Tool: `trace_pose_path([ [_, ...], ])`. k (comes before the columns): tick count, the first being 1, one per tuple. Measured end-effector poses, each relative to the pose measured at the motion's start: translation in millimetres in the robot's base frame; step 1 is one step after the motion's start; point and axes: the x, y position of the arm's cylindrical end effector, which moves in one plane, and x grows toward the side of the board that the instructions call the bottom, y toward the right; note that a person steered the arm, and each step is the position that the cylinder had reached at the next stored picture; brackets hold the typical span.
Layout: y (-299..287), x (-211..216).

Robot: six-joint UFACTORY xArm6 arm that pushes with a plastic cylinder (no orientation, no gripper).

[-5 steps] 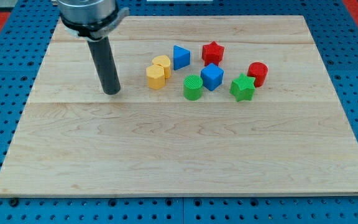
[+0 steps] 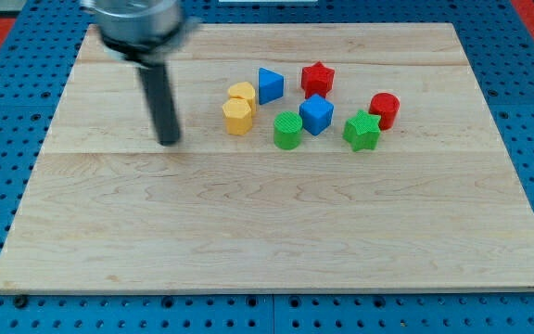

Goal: Slide the red star towards the red circle

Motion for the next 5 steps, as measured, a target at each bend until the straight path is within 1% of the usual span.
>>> trace_pose_path([
  [1, 6, -59],
  [2, 48, -102],
  [3, 131, -114],
  [4, 179, -101],
  [5, 213, -91],
])
